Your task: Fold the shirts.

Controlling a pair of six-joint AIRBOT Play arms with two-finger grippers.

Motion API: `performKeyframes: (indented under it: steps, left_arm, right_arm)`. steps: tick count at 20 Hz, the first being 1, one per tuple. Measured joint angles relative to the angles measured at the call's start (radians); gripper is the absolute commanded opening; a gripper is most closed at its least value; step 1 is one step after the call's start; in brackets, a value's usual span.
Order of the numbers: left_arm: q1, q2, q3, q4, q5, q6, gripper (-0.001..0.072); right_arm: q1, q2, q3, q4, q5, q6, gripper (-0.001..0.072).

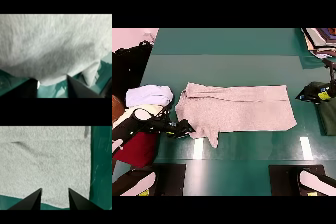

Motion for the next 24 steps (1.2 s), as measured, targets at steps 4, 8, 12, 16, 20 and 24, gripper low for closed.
performKeyframes:
  steps: [4, 8, 12, 16, 20, 24]
  left_arm:
    - [0.001, 0.002, 0.017, -0.021, 0.019, 0.003, 0.0022]
    - [0.001, 0.017, 0.068, -0.033, -0.009, 0.018, 0.0022]
    - [0.001, 0.034, 0.117, -0.037, -0.032, 0.031, 0.0022]
    - [0.001, 0.039, 0.136, -0.037, -0.046, 0.036, 0.0022]
    - [0.001, 0.04, 0.141, -0.038, -0.055, 0.039, 0.0022]
    - [0.001, 0.04, 0.142, -0.037, -0.065, 0.04, 0.0021]
  right_arm:
    - [-0.032, 0.006, -0.002, 0.0, 0.061, -0.029, 0.0384]
    - [-0.111, 0.011, -0.026, -0.004, 0.102, -0.039, 0.0388]
    - [-0.192, 0.014, -0.175, -0.006, 0.097, -0.042, 0.0389]
    - [-0.224, -0.011, -0.338, 0.039, 0.034, -0.045, 0.0389]
    - [-0.186, -0.064, -0.401, 0.068, -0.032, -0.047, 0.0385]
    - [-0.117, -0.106, -0.393, 0.076, -0.077, -0.047, 0.0033]
